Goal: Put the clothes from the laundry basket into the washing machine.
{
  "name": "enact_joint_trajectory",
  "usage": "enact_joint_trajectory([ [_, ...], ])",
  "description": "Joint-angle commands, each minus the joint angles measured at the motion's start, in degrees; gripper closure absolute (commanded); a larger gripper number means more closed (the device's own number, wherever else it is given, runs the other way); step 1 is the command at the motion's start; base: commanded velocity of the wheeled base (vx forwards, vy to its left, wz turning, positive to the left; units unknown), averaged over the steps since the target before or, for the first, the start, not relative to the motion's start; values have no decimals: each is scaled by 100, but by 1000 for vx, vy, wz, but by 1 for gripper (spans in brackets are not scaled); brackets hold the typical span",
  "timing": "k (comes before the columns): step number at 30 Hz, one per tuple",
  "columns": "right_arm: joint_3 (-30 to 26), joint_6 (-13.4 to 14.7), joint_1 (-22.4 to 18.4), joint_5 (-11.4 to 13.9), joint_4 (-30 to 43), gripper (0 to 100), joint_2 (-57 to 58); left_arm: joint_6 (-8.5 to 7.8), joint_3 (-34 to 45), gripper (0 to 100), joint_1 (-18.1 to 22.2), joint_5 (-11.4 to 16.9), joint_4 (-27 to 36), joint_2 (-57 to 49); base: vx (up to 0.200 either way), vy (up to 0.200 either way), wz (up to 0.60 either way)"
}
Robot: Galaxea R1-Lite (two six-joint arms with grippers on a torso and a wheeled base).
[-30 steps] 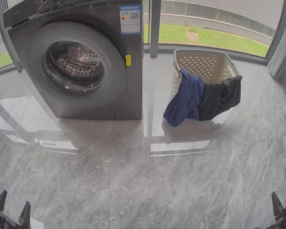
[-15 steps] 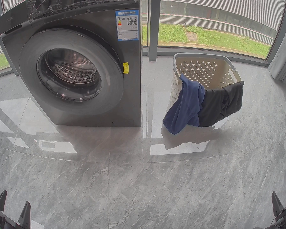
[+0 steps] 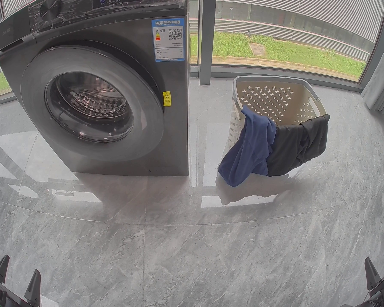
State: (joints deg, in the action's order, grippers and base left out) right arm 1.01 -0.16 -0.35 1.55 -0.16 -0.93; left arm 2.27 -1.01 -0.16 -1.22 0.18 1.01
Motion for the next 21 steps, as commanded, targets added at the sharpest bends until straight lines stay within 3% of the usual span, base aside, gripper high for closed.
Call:
enact_joint_trajectory([
  [1, -101, -2, 0, 3, -2, 0, 57, 2, 84, 0, -2, -1, -1, -92, 0, -200, 0],
  [21, -101, -2, 9, 3, -2, 0, 57, -7, 84, 0, 7, -1, -1, -92, 0, -200, 0],
])
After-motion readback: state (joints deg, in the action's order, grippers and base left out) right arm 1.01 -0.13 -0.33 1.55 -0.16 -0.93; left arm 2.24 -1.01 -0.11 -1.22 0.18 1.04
